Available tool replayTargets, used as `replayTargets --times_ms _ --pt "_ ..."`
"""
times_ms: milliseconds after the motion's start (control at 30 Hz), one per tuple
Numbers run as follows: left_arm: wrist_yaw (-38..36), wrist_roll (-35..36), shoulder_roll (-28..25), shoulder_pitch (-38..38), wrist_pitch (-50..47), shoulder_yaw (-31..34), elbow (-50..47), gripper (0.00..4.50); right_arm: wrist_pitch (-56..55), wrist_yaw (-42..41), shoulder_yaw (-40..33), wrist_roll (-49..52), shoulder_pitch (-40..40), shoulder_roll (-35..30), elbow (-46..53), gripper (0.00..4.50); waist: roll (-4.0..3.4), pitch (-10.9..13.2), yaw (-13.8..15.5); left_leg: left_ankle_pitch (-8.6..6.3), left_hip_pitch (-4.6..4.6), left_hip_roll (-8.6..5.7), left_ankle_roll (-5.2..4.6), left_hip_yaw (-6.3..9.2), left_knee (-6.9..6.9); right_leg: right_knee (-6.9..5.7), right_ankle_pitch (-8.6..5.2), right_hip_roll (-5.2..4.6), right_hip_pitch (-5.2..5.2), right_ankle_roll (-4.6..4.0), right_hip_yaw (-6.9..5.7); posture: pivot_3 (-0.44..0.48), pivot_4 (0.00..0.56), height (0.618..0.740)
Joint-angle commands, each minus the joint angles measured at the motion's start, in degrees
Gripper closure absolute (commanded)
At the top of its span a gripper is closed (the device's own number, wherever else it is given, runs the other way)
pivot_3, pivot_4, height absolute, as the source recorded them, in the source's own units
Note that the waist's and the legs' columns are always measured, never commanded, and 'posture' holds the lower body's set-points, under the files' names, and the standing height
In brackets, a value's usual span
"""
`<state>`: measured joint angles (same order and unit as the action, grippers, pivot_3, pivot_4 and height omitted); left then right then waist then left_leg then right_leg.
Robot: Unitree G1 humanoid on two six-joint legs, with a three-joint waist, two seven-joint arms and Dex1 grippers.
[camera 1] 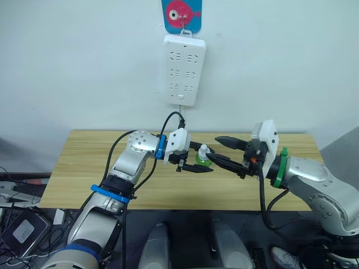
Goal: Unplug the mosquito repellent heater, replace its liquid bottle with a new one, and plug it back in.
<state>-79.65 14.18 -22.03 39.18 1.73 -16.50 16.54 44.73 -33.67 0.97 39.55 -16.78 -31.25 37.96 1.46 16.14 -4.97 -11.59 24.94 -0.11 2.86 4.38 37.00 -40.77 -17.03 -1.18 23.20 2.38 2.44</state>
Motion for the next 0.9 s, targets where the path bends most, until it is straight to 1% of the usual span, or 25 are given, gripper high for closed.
replayTargets --times_ms 33,133,200,233,400,433,600,733,833,900 --pt "-0.5 0.3 0.6 1.0 0.8 0.3 -0.9 2.23 -0.2 1.0 1.6 0.5 -1.4 1.6 1.0 1.68 -0.01 0.0 0.0 0.00 0.00 0.00 0.00 0.00 0.00 0.00 0.00 0.00 0.00 0.00 -0.01 -0.093 0.208 0.740" --pt "-0.5 0.3 0.8 1.0 0.8 0.3 -0.9 2.23 -1.1 0.9 3.1 -0.8 -1.9 2.1 0.0 1.68 0.00 0.0 0.0 0.00 0.00 0.01 0.00 0.01 0.00 0.01 0.00 0.00 0.00 0.00 0.00 -0.091 0.208 0.740" --pt "-0.4 0.3 0.8 0.8 0.8 0.3 -1.1 2.23 -2.3 0.4 4.1 -2.3 -1.8 1.8 -0.6 2.07 -0.01 0.0 0.0 0.00 0.00 0.00 0.00 0.01 0.00 0.01 0.00 -0.01 0.00 0.00 0.00 -0.089 0.209 0.740" --pt "-0.5 0.3 0.7 0.6 0.8 0.3 -1.3 2.23 -2.9 0.1 4.5 -3.0 -1.7 1.6 -0.7 2.29 -0.01 0.0 0.0 0.00 0.00 0.00 0.00 0.01 0.00 0.00 0.00 -0.01 0.00 0.00 -0.01 -0.089 0.209 0.740" --pt "-0.6 0.3 0.3 -0.2 0.7 0.3 -2.0 2.23 -5.2 -1.9 5.1 -4.0 -0.7 0.7 0.0 4.05 -0.01 0.0 0.0 0.00 0.00 -0.02 0.00 0.01 0.00 0.01 0.00 0.00 0.00 0.00 -0.01 -0.084 0.207 0.740" --pt "-0.6 0.2 0.3 -0.3 0.7 0.3 -1.9 2.23 -5.4 -2.0 5.0 -4.0 -0.6 0.7 0.2 4.13 -0.01 0.0 0.1 0.00 0.00 -0.01 0.00 0.02 0.00 0.01 0.00 0.00 0.00 0.00 -0.03 -0.084 0.207 0.740" --pt "-0.2 0.0 0.1 -1.2 0.8 0.4 -2.5 2.23 -8.7 -1.1 3.4 -5.6 -2.2 1.0 1.8 4.12 -0.01 0.0 0.0 0.00 0.00 -0.01 0.00 0.03 0.00 0.01 0.00 0.00 0.00 0.00 -0.01 -0.070 0.206 0.740" --pt "0.7 -0.3 -1.9 -4.0 0.9 1.4 -2.7 2.23 -3.1 8.8 -4.3 2.2 -8.5 5.3 3.0 4.12 -0.02 -0.1 -0.1 0.00 -0.05 0.06 0.00 0.07 -0.02 -0.02 0.00 0.01 0.04 0.00 0.05 -0.067 0.216 0.740" --pt "1.0 -0.9 -3.4 -5.8 1.6 1.8 -2.2 2.23 -1.3 14.2 -7.6 2.7 -8.4 7.4 1.5 4.12 0.11 -0.2 0.2 0.01 -0.05 0.18 0.01 0.15 -0.03 -0.06 0.00 0.02 0.01 -0.01 -0.07 -0.066 0.221 0.740" --pt "1.6 -1.0 -3.9 -6.4 1.6 1.9 -2.4 2.23 -3.1 15.2 -6.6 -1.7 -5.2 7.4 -1.3 4.12 0.13 -0.2 0.4 0.00 -0.04 0.16 0.00 0.13 -0.06 -0.05 0.00 0.01 0.01 -0.01 -0.09 -0.062 0.229 0.740"
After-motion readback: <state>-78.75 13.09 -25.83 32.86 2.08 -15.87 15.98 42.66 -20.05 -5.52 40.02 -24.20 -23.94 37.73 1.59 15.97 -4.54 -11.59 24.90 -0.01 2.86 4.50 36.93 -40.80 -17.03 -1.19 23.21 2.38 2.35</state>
